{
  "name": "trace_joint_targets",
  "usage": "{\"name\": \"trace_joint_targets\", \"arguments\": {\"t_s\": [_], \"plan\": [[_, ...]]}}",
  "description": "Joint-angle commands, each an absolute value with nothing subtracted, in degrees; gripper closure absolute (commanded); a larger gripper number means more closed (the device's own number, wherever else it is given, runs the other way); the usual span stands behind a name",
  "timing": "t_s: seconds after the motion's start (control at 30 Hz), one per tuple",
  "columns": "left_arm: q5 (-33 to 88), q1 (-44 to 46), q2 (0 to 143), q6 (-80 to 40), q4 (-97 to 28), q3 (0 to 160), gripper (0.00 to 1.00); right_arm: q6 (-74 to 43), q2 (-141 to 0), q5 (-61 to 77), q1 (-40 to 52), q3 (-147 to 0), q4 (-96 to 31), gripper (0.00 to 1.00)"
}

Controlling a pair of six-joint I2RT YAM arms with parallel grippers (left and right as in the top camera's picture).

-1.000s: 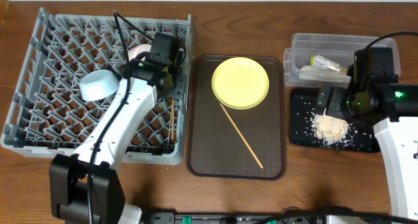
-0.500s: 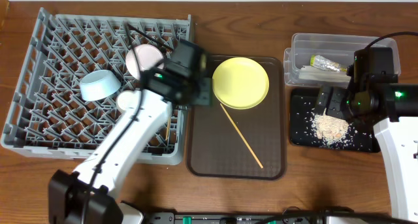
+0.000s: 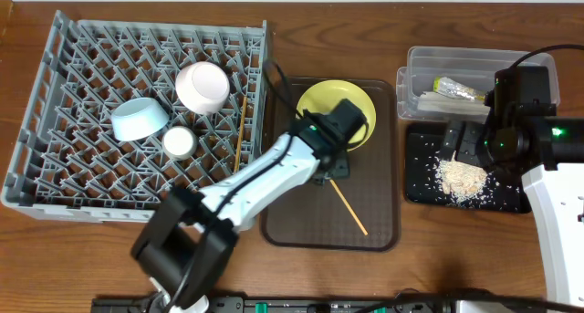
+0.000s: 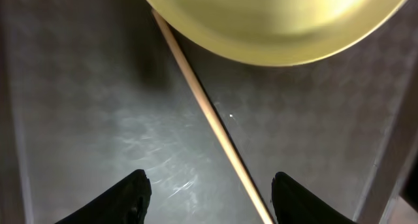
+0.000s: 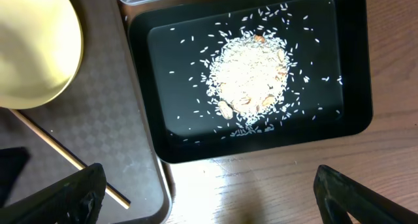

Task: Sort waste into correct bins and load items into the dishwasher
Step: 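Reach left gripper back and grasp the second wooden chopstick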

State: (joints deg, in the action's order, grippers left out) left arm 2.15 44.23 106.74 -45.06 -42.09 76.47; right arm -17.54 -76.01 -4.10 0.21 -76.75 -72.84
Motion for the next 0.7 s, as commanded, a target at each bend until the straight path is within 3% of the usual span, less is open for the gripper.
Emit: {"name": "trace_joint_targets", "arguments": {"t_s": [0.0, 0.43, 0.6, 0.67], "plan": [[0.1, 45.4, 110.1, -46.9, -41.8, 76.9, 0.37, -17.1, -75.7, -4.3, 0.0, -76.9, -72.9, 0.01], [0.4, 46.4, 116.1, -48.3, -41.5, 76.9, 0.37, -17.1, -75.8, -4.3, 0.0, -76.9, -72.9, 0.01], [0.4, 46.5, 116.1, -48.4, -42.7, 76.9, 0.59, -17.1, -75.8, -4.3, 0.0, -76.9, -72.9, 0.01], [0.4, 46.5, 116.1, -48.3, -43.0, 76.9, 0.63, -17.1, -75.8, -4.3, 0.0, -76.9, -72.9, 0.01]]}}
